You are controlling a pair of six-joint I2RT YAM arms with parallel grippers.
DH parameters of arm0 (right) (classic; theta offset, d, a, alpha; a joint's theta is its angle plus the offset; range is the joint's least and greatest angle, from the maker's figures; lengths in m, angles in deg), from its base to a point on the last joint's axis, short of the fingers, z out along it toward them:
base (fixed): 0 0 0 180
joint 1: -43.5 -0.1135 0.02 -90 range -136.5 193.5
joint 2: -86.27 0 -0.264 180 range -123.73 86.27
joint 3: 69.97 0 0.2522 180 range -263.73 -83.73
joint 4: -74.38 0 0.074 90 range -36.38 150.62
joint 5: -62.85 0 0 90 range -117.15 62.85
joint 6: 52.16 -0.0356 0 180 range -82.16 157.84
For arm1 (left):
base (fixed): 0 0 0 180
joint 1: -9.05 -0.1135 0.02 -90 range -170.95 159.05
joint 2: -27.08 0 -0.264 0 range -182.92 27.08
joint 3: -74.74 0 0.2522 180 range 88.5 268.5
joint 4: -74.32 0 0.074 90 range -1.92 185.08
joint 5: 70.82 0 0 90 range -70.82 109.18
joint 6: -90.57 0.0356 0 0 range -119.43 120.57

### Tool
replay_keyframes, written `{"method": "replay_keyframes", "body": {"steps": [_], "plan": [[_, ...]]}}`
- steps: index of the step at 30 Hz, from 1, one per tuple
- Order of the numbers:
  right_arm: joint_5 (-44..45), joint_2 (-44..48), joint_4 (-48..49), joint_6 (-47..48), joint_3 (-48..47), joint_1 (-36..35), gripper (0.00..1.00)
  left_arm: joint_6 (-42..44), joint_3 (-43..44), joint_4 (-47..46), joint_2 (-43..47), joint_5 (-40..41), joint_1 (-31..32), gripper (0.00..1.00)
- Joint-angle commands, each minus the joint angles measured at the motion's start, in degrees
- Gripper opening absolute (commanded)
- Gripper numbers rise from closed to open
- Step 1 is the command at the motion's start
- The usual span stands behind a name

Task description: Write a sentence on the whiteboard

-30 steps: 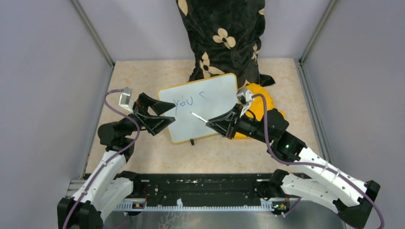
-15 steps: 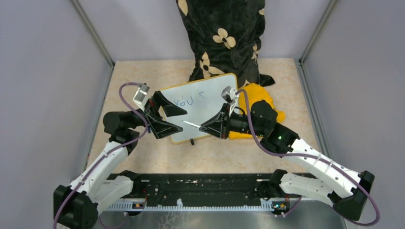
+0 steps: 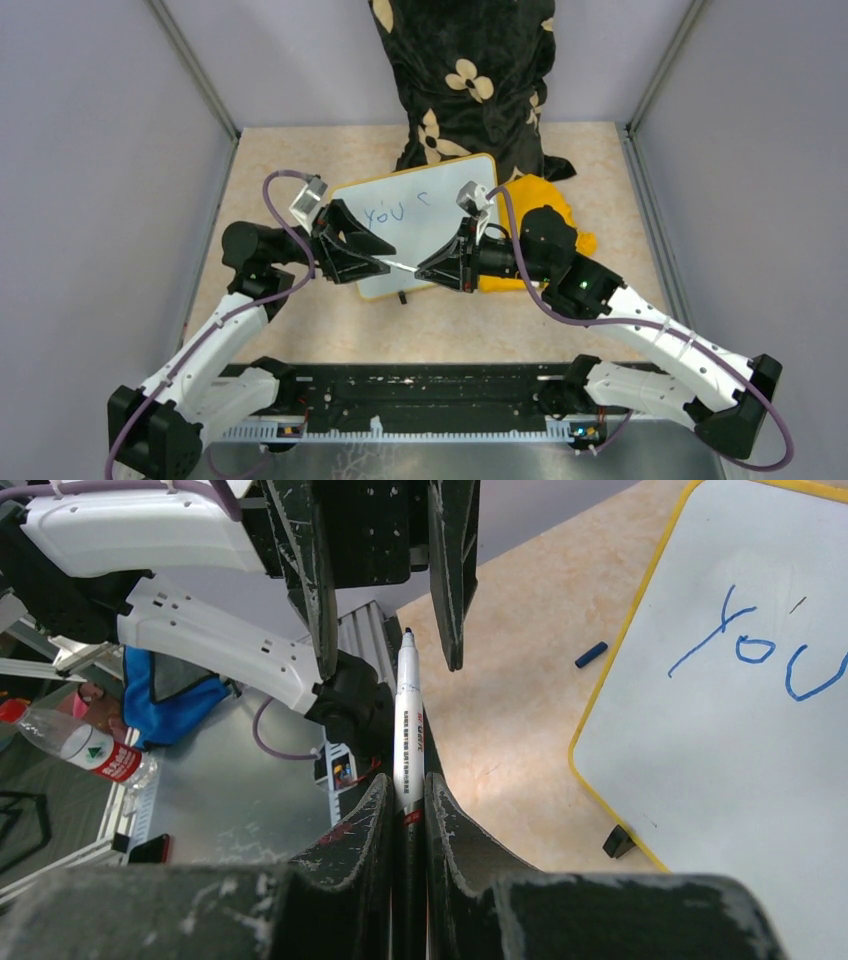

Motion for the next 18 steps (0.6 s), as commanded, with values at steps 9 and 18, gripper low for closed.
{"method": "replay_keyframes", "body": {"steps": [9, 18], "plan": [[-0.56, -0.12, 0.86, 1.33, -3.84, 0.18, 0.0, 6.56, 3.93, 8.92, -0.8, -2.62, 1.51, 0.64], [-0.73, -0.82, 1.46, 1.02, -4.18, 0.12, 0.0, 10.29, 4.94, 13.48, -0.5, -2.02, 2.32, 0.46]]}}
